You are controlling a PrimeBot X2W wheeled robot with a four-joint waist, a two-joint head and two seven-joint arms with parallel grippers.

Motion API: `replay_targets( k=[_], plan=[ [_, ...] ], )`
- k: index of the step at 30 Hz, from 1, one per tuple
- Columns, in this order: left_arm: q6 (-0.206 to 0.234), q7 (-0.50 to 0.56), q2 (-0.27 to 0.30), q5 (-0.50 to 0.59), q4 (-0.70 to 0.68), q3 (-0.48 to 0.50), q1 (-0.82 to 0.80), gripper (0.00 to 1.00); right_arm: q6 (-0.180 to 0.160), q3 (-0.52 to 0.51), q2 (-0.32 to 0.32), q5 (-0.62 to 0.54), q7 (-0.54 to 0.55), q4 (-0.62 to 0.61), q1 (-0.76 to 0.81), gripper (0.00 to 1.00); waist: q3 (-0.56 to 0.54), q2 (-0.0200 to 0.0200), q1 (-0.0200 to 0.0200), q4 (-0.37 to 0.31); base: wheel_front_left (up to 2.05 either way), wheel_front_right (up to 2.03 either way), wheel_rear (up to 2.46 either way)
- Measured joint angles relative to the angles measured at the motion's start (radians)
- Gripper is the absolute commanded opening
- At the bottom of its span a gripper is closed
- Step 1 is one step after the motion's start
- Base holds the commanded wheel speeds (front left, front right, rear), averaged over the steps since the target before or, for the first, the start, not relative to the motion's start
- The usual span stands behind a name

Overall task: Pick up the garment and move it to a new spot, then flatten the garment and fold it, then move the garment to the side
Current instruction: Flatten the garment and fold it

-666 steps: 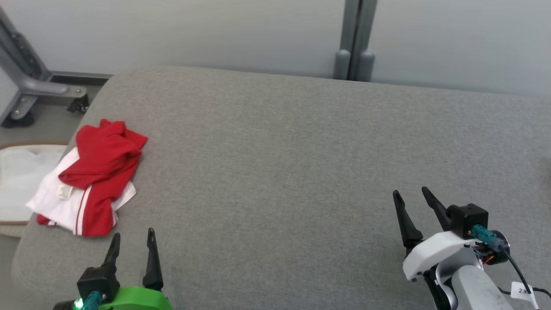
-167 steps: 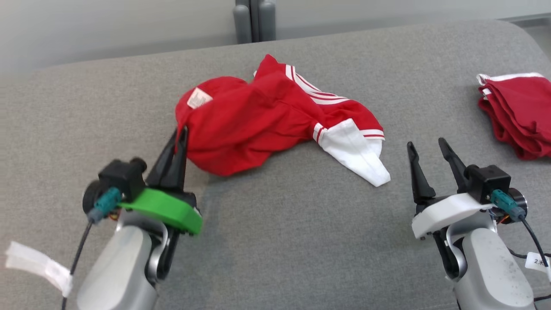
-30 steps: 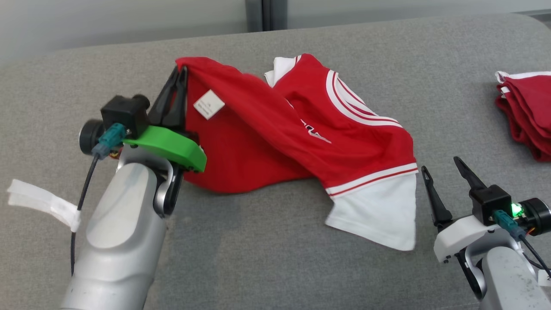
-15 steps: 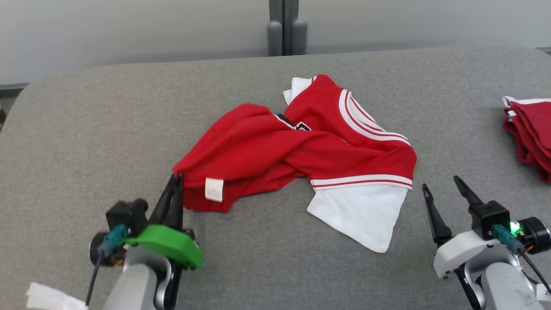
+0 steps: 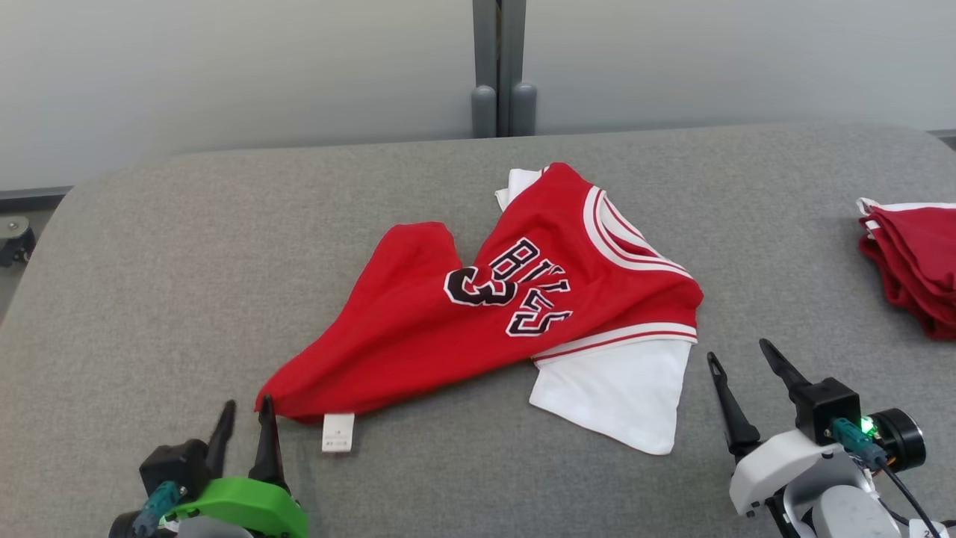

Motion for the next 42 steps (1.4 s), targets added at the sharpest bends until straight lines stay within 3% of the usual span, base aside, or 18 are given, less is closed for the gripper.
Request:
replay_targets(
  k=[6,13,25,42],
  plan=[
    [0.015,0.0,-0.007,0.103,-0.087,0.066,0.039,1.0,0.0,0.005,0.025,0.027,0.0,-0.054,0.008,1.0,-0.013,0.0,0.0,-0.021,0.0,0.0,0.0],
    [0.014,0.0,-0.011,0.186,-0.115,0.077,0.094,1.0,0.0,-0.003,0.042,0.042,0.0,-0.068,0.04,1.0,-0.032,0.0,0.0,-0.034,0.0,0.0,0.0],
    [0.03,0.0,-0.013,0.164,-0.101,0.05,0.13,1.0,0.0,0.041,0.048,0.074,0.0,-0.026,0.073,1.0,-0.037,0.0,0.0,-0.044,0.0,0.0,0.0],
    [0.012,0.0,-0.014,0.161,0.015,0.04,0.01,1.0,0.0,0.122,0.049,0.036,0.0,0.153,0.0,1.0,0.062,0.0,0.0,-0.019,0.0,0.0,0.0]
  ],
)
